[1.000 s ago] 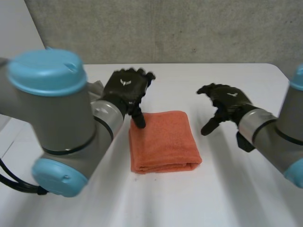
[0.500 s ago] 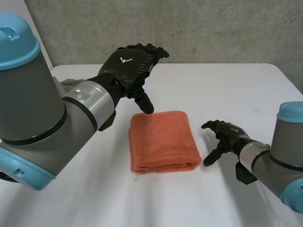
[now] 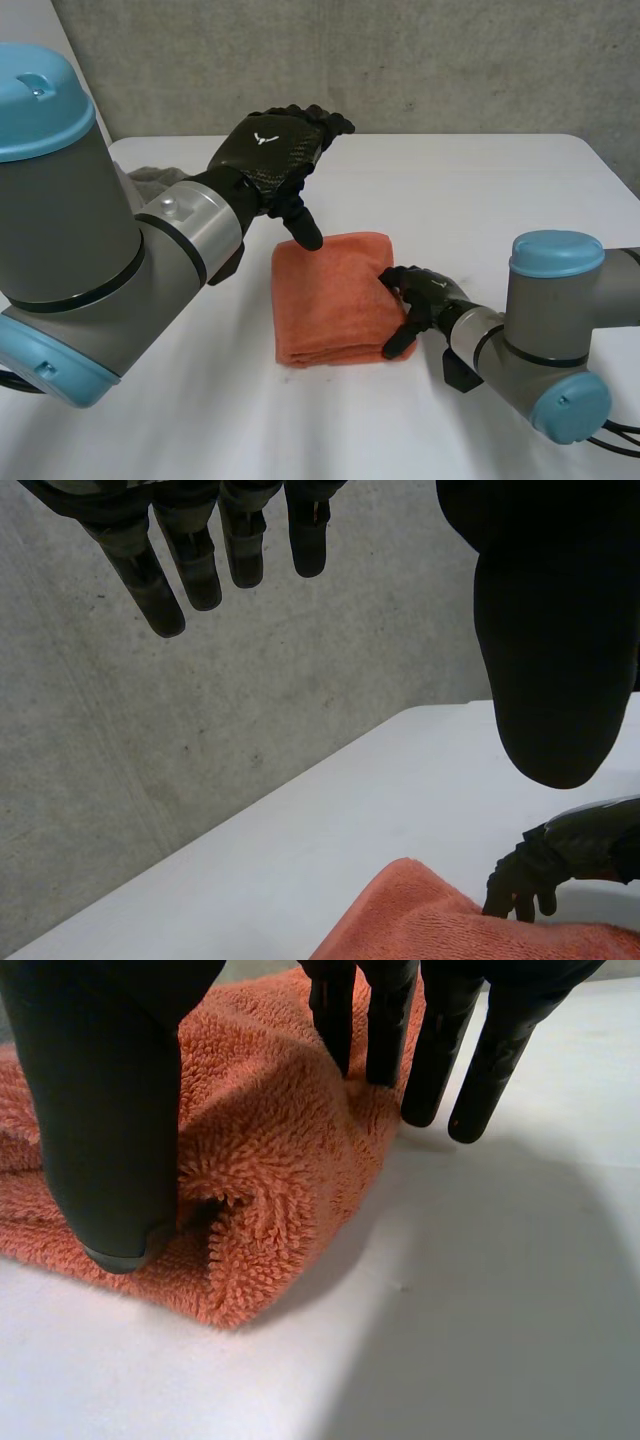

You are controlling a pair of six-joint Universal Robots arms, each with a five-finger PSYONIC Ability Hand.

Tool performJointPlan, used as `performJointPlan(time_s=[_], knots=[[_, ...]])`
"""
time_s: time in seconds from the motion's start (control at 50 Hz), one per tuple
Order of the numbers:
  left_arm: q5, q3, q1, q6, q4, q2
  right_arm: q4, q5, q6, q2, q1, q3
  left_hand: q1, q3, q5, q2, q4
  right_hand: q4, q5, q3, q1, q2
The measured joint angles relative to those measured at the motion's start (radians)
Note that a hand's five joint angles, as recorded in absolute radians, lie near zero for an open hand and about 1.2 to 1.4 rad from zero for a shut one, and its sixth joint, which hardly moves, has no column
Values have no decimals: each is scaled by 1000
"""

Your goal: Fold the laundry.

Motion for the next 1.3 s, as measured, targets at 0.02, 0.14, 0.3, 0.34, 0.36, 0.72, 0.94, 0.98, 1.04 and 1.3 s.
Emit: performJointPlan(time_s=[0.02, 0.14, 0.3, 0.34, 0.36, 0.72, 0.94, 0.98, 1.04, 1.3], knots=[[0, 0, 0, 0, 0, 0, -3, 0, 0, 4, 2, -3, 0, 0, 0, 0, 0, 23, 19, 24, 15, 25], [0, 0, 2, 0, 0, -2, -20, 1, 0, 36, 15, -34, 0, 0, 0, 0, 0, 160, 137, 162, 105, 158], [-1, 1, 3, 0, 1, -2, -32, -1, -1, 61, 23, -64, 0, 0, 0, 0, 0, 520, 557, 510, 355, 491], [-1, 1, 4, 1, 2, -3, -44, -2, -2, 66, 26, -78, 0, 0, 0, 0, 0, 639, 697, 645, 440, 561], [-1, 1, 4, 1, 2, -3, -44, -2, -2, 66, 26, -78, 0, 0, 0, 0, 0, 639, 697, 645, 440, 561], [-6, 14, 17, 6, 6, -22, 20, -76, -93, 173, 15, -384, 0, 0, 0, 0, 0, 800, 777, 788, 618, 776], [-15, 35, 17, 6, 7, -59, 221, -118, -228, 466, -195, -938, 0, 0, 0, 0, 0, 800, 777, 795, 618, 786], [-15, 36, 17, 6, 7, -65, 261, -96, -235, 532, -268, -1064, 0, 0, 0, 0, 0, 800, 777, 795, 621, 786], [-16, 37, 17, 6, 7, -72, 304, -71, -245, 600, -359, -1195, 0, 0, 0, 0, 0, 800, 777, 795, 631, 786], [-15, 36, 17, 6, 7, -96, 356, -42, -334, 724, -648, -1405, 0, 0, 0, 0, 0, 800, 786, 795, 633, 786]])
